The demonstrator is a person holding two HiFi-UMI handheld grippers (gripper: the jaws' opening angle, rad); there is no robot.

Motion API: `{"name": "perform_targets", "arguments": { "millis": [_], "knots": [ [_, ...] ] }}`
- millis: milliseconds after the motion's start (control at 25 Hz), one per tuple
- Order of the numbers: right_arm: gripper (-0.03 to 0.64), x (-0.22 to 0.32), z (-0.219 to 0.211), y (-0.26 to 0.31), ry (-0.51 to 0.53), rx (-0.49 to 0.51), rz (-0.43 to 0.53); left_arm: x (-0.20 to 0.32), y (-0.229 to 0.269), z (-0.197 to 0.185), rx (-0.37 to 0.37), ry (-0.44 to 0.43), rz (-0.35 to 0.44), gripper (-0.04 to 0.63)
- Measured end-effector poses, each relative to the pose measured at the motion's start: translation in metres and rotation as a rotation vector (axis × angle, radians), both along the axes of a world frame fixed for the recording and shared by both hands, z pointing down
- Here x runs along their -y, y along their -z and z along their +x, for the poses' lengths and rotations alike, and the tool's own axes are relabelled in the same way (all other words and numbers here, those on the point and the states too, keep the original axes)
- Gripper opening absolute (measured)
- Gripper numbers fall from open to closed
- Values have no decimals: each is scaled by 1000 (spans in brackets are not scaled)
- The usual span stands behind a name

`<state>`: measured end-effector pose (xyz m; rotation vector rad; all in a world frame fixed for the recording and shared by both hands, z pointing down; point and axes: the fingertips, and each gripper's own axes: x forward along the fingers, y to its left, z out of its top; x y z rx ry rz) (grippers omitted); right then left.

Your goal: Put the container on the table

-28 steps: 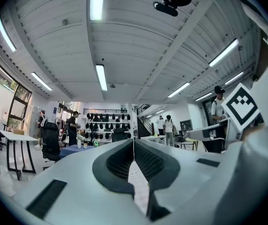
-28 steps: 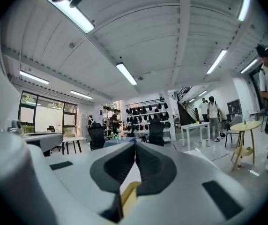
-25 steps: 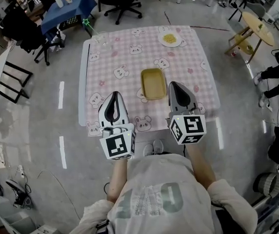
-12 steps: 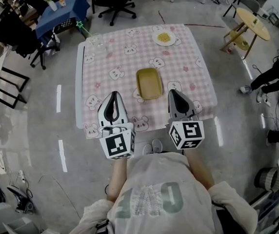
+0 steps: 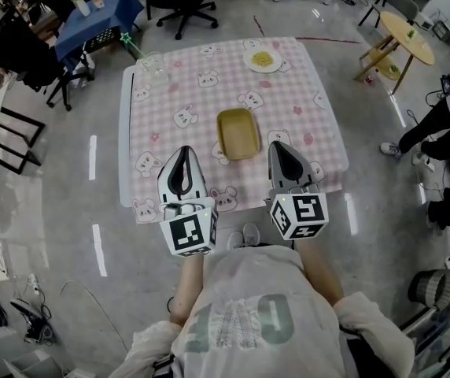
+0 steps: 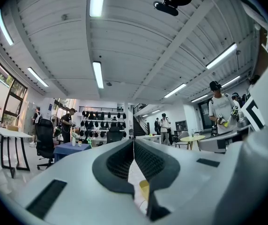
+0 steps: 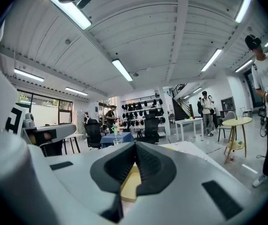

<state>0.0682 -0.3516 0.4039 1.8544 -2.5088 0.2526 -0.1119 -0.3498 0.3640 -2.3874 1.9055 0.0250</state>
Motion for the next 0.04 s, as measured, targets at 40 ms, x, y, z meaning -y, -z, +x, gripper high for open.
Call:
{"name": "perform_targets", "arguments": {
  "millis": [40],
  "knots": [
    [29,0,0,0,1,1,1,0,-1,0,0,0,-1,29]
  ]
}}
